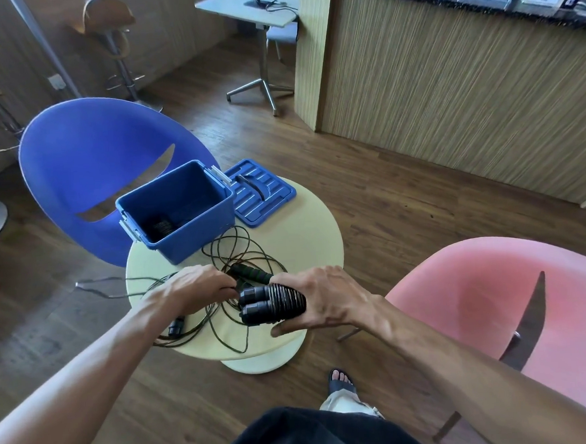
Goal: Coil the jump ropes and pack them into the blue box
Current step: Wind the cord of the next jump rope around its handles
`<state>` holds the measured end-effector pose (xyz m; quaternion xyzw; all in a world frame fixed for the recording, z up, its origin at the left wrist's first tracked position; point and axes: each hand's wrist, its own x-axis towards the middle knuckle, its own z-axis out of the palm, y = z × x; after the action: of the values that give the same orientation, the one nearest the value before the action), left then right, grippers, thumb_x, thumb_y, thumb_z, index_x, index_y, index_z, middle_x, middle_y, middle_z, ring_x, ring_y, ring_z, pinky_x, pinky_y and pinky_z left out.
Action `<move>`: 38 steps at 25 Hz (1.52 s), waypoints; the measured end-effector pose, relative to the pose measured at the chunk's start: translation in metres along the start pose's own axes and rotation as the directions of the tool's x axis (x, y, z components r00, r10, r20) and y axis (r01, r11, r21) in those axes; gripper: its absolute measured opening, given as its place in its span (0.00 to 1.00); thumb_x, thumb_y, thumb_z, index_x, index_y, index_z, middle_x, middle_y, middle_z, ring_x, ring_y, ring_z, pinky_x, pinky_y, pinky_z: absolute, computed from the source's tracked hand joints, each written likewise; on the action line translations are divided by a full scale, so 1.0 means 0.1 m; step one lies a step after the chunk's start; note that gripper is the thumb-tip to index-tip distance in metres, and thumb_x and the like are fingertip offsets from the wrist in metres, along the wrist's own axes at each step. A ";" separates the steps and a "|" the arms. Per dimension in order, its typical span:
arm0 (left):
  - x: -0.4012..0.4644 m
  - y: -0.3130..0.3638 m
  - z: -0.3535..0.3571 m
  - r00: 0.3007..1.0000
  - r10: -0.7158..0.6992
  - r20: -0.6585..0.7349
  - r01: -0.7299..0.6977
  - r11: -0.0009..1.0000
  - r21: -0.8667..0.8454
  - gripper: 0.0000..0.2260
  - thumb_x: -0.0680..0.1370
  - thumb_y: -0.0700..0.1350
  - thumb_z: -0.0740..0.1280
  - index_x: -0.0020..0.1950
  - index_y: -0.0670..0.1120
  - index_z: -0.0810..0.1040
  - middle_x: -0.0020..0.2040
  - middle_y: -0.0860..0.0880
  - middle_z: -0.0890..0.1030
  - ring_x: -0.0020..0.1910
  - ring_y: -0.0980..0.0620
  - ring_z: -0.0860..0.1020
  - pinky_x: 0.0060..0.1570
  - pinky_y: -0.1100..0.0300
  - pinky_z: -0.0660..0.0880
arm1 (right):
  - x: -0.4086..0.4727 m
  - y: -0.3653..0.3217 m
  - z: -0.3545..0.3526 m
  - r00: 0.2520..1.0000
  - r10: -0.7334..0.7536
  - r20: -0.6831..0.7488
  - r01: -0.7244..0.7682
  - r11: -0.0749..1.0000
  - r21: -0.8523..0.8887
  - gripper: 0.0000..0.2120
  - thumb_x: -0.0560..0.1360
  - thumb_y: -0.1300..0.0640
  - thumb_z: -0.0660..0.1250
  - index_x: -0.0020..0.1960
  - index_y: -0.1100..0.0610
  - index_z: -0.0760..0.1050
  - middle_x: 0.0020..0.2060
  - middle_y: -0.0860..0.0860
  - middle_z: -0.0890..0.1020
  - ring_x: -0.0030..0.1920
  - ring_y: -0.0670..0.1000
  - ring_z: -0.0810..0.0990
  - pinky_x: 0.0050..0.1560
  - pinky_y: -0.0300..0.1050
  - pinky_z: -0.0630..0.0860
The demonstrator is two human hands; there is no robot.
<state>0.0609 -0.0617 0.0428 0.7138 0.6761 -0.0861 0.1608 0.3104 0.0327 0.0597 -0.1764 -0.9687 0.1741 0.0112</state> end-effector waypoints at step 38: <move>-0.30 1.12 0.07 0.744 -0.662 -0.092 0.387 0.539 -0.748 0.14 0.83 0.53 0.53 0.43 0.48 0.70 0.33 0.48 0.80 0.33 0.46 0.77 0.31 0.57 0.70 | 0.36 -0.06 0.19 0.959 0.261 -0.107 -0.279 0.937 -0.213 0.33 0.70 0.24 0.63 0.61 0.49 0.71 0.45 0.52 0.80 0.41 0.57 0.82 0.37 0.45 0.69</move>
<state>0.1702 -0.0958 0.0593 0.3616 0.8598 0.2598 0.2499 0.2729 0.0338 0.0422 -0.3144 -0.9476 0.0559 0.0045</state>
